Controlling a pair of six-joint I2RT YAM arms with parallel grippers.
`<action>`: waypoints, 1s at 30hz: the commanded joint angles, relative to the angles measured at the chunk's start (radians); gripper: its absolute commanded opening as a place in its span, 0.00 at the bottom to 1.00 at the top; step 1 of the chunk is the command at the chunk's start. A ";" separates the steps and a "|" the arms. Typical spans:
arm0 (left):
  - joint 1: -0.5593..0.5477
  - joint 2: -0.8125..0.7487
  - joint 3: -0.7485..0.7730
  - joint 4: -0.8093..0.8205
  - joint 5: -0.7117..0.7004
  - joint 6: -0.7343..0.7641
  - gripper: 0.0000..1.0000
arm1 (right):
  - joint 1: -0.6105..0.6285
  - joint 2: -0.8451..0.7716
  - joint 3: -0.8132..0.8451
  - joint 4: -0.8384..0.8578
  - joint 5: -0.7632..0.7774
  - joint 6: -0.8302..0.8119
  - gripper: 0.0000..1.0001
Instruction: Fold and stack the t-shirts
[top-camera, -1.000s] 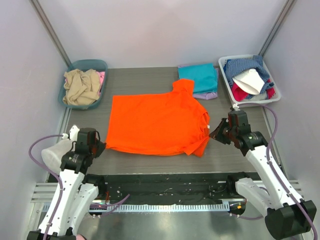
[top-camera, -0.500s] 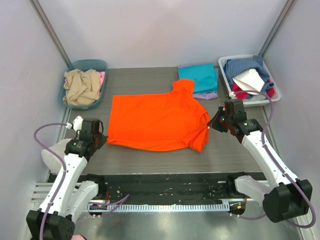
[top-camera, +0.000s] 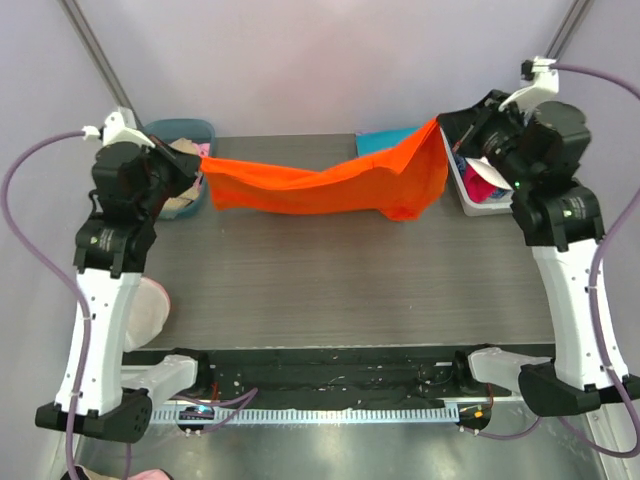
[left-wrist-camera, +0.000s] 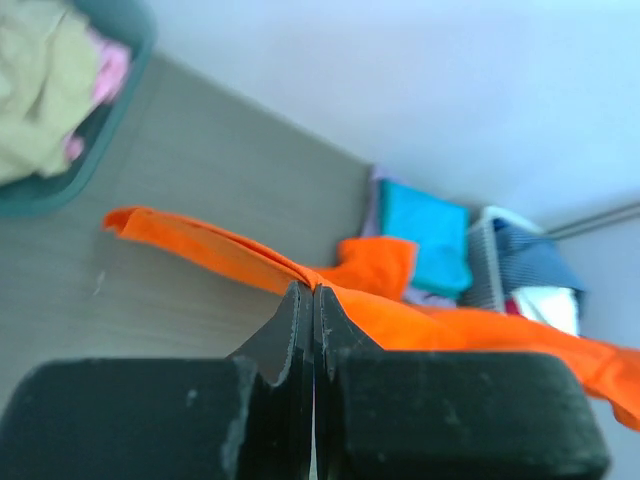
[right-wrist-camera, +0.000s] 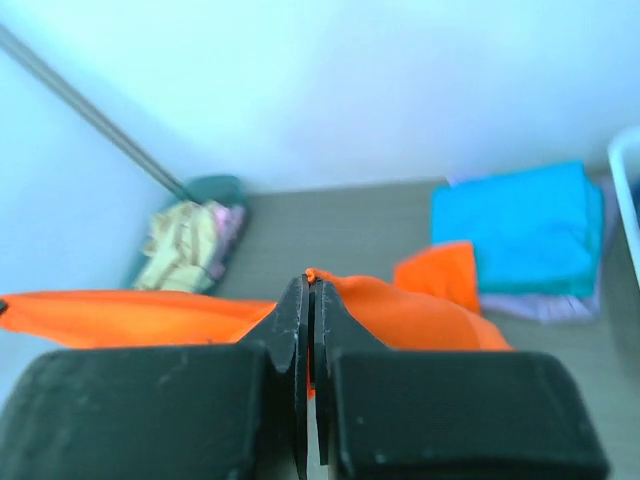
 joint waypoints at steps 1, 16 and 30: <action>0.002 -0.069 0.113 -0.024 0.156 0.059 0.00 | 0.003 -0.026 0.130 -0.048 -0.159 -0.036 0.01; 0.002 -0.338 0.141 -0.261 0.214 0.016 0.00 | 0.003 -0.187 0.319 -0.335 -0.276 -0.004 0.01; 0.000 -0.273 0.071 -0.252 0.131 0.037 0.00 | 0.003 -0.222 0.105 -0.320 -0.104 0.002 0.01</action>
